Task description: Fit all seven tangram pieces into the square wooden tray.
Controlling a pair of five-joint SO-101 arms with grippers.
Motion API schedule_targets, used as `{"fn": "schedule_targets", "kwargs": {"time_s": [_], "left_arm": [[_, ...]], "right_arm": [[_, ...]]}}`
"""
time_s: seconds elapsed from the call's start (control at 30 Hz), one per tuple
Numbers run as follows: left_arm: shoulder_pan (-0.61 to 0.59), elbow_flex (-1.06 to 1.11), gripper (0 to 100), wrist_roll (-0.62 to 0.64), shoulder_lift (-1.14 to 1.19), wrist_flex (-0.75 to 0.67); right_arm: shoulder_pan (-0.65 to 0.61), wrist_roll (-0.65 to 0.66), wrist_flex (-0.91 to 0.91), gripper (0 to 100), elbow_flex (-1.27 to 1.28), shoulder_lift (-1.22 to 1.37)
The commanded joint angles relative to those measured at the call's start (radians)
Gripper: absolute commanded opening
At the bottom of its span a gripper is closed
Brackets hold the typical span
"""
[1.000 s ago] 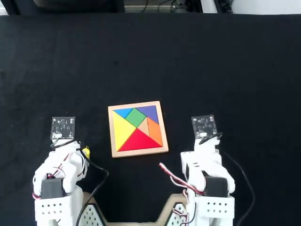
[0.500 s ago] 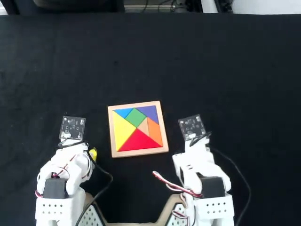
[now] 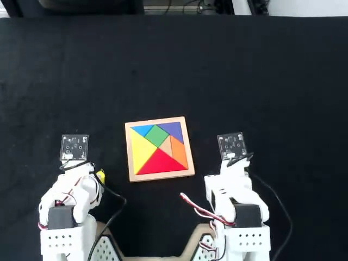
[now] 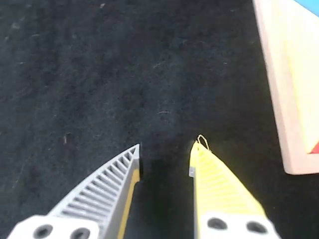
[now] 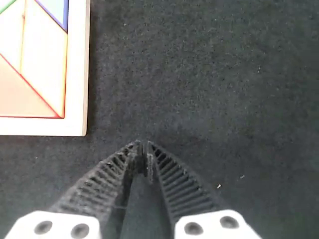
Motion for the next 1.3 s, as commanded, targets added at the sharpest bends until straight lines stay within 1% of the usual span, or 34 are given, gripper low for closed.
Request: {"fn": "schedule_targets", "kwargs": {"time_s": [0.0, 1.27], "left_arm": [[-0.018, 0.019, 17, -0.002, -0.008, 0.003], [-0.024, 0.019, 17, -0.005, -0.008, 0.003]], "right_arm": [[0.015, -0.008, 0.003, 1.8, -0.001, -0.059], [0.02, -0.009, 0.009, 1.8, -0.001, -0.059]]}}
